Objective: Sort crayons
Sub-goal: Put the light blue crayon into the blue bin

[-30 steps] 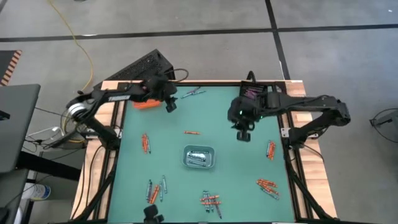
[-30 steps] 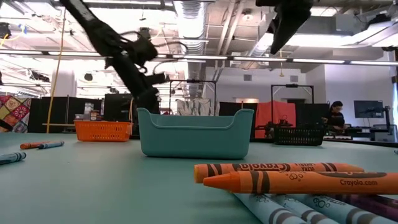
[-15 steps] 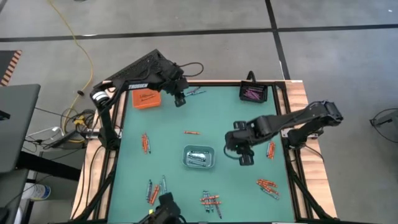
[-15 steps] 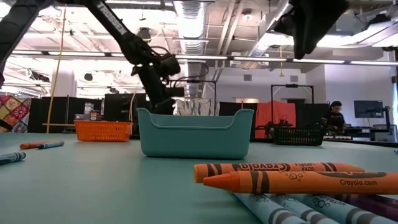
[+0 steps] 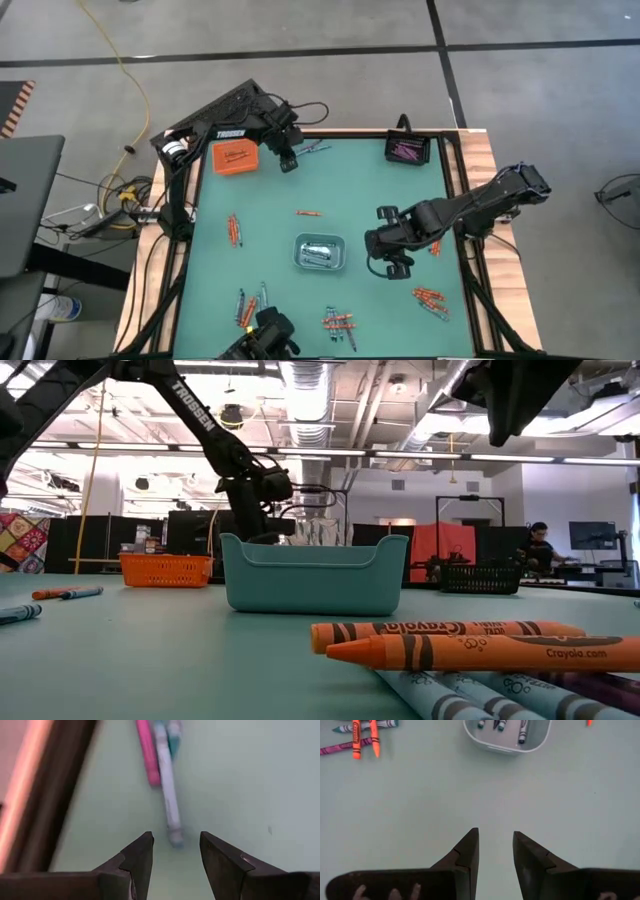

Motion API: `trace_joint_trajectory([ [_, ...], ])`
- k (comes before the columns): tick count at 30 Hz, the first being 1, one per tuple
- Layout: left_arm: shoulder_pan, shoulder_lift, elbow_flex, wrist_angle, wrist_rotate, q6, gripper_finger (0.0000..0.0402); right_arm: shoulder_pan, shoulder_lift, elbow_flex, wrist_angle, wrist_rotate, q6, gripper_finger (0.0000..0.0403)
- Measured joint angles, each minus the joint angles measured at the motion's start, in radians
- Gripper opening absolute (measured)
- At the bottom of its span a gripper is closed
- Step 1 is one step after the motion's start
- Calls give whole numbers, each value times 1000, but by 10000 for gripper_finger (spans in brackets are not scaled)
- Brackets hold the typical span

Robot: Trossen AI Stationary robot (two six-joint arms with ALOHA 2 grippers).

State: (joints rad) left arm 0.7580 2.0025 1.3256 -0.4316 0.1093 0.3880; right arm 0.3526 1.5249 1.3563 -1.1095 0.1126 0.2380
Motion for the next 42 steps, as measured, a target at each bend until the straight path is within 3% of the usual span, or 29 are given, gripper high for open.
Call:
trace_joint_trajectory([
  [7, -17, 81, 87, -116, -44, 16, 141, -1, 0, 0, 29, 3, 1, 114],
  [15, -25, 103, 139, -129, -53, 16, 58, 8, 0, 0, 38, 2, 27, 114],
  [23, -24, 109, 154, -135, -20, 53, 11, 14, 0, 0, 42, 2, 27, 114],
  [36, -30, 96, 154, -165, -25, 67, 1, 14, 0, 0, 42, 3, 31, 114],
  [42, -58, 31, 150, -210, -3, 91, 0, 14, 0, 0, 41, 85, 32, 114],
])
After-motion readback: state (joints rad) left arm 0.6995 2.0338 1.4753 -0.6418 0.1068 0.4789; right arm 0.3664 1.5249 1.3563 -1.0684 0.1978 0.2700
